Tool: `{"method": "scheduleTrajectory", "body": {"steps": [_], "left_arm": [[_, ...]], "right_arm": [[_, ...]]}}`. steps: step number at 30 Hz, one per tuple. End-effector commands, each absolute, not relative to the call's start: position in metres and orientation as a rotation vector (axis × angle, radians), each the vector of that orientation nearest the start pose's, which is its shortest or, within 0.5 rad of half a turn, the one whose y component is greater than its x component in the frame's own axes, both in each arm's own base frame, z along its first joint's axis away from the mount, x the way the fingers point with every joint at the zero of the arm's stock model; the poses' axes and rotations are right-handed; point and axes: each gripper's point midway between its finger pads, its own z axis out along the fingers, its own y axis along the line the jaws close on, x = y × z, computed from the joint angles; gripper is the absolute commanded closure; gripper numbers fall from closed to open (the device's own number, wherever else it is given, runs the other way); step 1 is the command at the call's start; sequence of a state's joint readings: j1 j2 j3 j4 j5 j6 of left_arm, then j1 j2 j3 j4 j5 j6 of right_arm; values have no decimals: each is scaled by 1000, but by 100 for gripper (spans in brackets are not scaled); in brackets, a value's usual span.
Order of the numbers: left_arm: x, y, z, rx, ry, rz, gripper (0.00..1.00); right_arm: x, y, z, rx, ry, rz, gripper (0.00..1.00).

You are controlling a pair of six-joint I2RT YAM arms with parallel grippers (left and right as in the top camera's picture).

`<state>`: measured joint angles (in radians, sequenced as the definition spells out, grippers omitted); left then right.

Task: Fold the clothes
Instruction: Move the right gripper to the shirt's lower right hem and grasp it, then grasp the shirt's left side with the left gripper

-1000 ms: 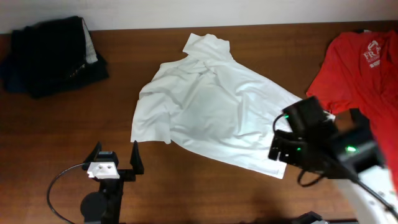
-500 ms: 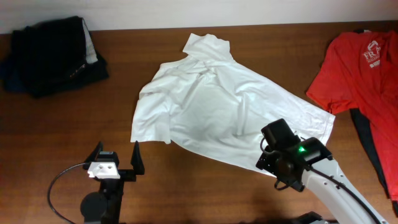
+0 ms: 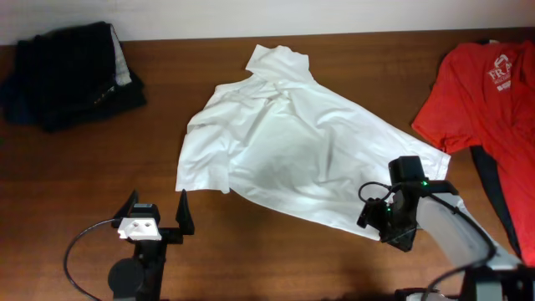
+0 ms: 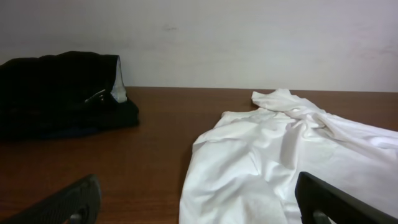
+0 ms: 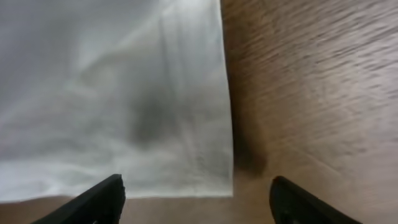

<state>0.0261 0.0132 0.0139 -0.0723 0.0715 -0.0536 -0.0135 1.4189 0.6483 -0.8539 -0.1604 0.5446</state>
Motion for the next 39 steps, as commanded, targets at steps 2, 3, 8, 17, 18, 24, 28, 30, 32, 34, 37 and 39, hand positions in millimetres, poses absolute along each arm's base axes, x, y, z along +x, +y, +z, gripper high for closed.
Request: {"method": "scheduleTrajectory", "body": {"steps": [2,3,8,17,18,24,28,30,32,34,37,39], "left_arm": [[246,-7,158,-13,1646,-97,1],[246,-7,158,-13,1646,-97,1],[246,-8,158,-13,1646,-104,1],[237,-47,210,180,1443,-272,1],[235,-47,219,183,1423,-269,1],[245,-47,246,232,1568,-226,1],[256,-71,255,382,1652,-338,1],[265,-65,254,346,1716,-320,1],[280,-48,253,261,1821,-242,1],[291,-35,248,209,1947,-189,1],[306,-33,217,191,2243,-220,1],[317,-41,195,207,2326,-299,1]], "right_arm": [[186,30,-12,953,3128,277,34],[187,32,-14,961,3128,288,37],[190,31,-12,987,3115,286,96],[223,-7,68,971,3055,155,96],[224,-7,70,968,3046,157,96],[228,-6,73,958,3023,170,96],[229,-6,73,956,3020,171,96],[229,-6,73,956,3021,171,96],[229,-6,73,955,3020,171,96],[230,-6,73,955,3017,172,96],[230,-6,73,955,3017,172,96],[229,-6,73,954,3018,172,96]]}}
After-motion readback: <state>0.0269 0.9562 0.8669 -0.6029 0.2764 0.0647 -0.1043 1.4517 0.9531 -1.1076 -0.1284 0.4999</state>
